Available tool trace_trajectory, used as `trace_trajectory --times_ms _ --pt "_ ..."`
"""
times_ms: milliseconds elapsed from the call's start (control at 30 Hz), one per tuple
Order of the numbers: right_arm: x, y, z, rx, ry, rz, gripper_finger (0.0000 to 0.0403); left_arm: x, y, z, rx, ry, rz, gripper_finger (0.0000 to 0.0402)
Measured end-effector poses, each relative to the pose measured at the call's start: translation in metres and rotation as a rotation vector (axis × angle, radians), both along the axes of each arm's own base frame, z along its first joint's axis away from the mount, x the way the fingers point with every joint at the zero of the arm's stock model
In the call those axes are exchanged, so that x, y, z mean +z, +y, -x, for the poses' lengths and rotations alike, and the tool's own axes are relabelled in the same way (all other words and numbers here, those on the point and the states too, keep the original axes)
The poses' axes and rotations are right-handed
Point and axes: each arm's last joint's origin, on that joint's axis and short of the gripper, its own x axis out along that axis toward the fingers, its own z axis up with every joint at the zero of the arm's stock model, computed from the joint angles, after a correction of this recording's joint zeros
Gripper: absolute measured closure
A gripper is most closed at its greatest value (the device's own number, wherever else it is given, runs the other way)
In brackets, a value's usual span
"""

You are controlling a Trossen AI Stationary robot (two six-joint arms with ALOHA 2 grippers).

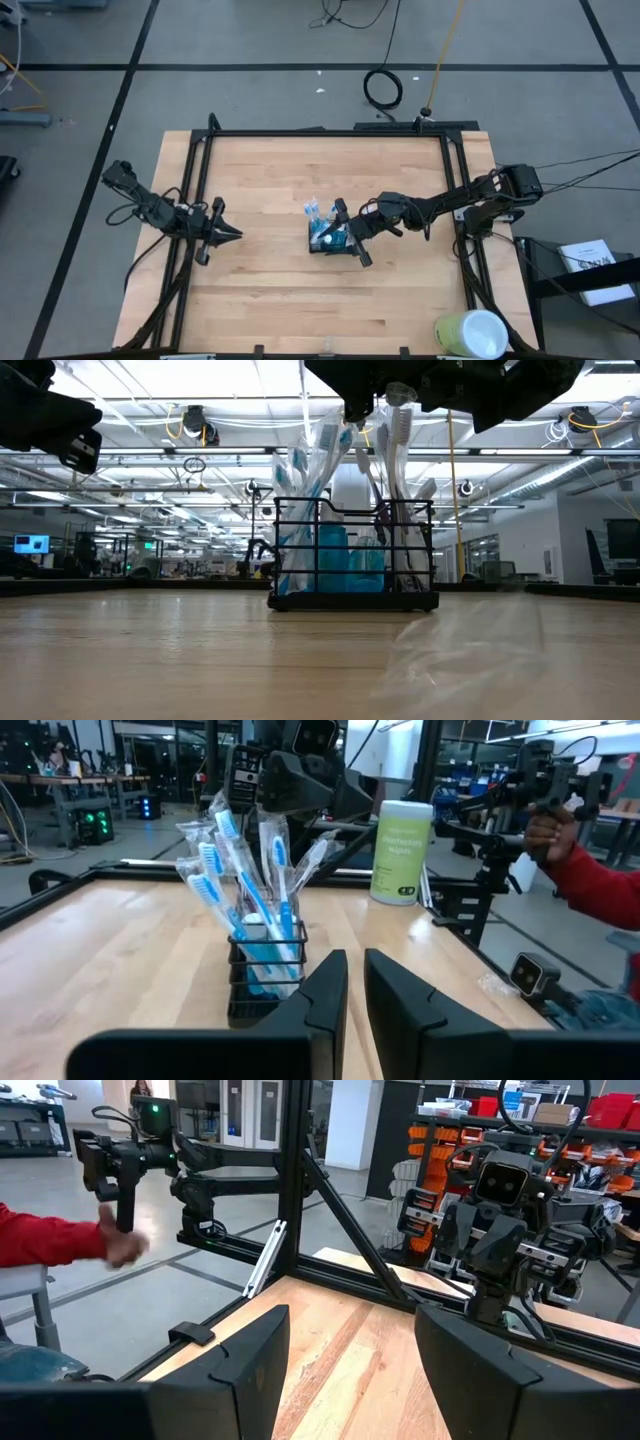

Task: Pick & Place toothbrushing station
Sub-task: Return to Home Position

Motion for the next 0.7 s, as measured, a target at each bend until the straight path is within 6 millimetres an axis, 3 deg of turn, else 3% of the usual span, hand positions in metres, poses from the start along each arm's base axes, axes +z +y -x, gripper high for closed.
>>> trace_trajectory --times_ms 700 --pt "0.0000 0.0000 0.0000 0.000 0.000 0.000 0.0192 0.0008 0.0000 0.0000 0.000 -0.006 0.009 0.0362"
